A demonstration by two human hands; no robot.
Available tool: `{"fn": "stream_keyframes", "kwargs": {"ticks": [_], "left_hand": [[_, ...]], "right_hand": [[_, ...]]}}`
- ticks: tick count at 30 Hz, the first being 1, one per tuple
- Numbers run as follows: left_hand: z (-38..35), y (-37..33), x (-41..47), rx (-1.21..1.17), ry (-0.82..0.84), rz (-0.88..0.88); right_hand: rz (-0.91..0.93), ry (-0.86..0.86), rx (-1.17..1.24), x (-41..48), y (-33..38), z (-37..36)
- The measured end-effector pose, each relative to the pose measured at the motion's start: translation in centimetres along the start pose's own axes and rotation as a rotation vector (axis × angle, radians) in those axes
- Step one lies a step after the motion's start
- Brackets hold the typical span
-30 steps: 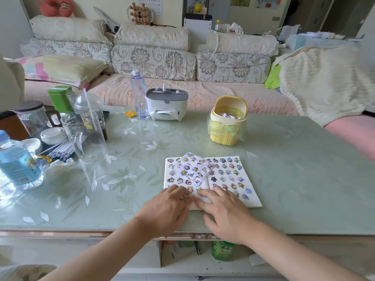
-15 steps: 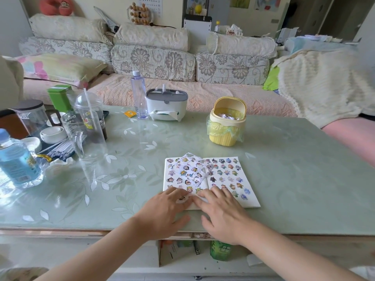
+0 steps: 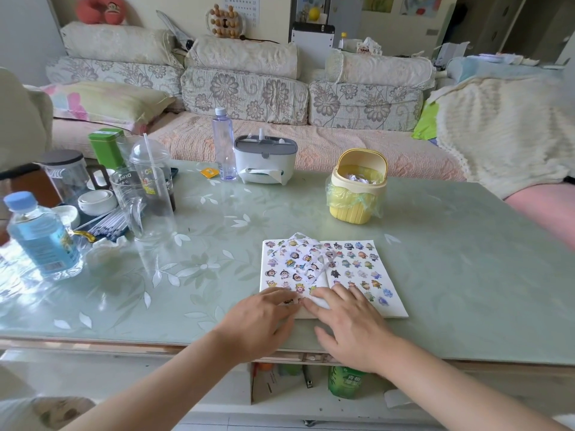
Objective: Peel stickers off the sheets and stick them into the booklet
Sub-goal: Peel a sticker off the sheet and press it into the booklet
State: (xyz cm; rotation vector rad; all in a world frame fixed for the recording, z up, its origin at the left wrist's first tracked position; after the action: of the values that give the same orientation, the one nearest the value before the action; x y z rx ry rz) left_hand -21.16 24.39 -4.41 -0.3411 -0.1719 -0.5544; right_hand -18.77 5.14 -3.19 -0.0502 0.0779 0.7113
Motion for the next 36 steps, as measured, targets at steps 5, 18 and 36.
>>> {"fn": "stream_keyframes", "kwargs": {"ticks": [5,18,36], "left_hand": [[0.0,0.1,0.3,-0.011,-0.026,-0.015],[-0.3,0.3,1.4,0.054,0.094,0.027],[1.9,2.6,4.9,-0.210,0.082,0.166]], "right_hand": [[-0.003,-0.012,0.027,-0.4,-0.6,0.2],[0.010,0.010,-0.021,0.2,0.0,0.5],[-0.148,-0.069,0.414,5.1,-4.5,3.5]]}}
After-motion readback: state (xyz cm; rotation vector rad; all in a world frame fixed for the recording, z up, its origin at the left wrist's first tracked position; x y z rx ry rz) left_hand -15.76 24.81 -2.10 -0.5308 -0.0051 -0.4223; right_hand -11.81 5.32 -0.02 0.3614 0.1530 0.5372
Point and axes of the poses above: each hand's wrist, its own x-axis towards the middle knuckle, its own z-axis out of the back of the hand, y = z × x, the point moved 3 cm from there along x, towards the middle knuckle, and after that the axes turned 8 degrees about y, right-handed, at the moved point
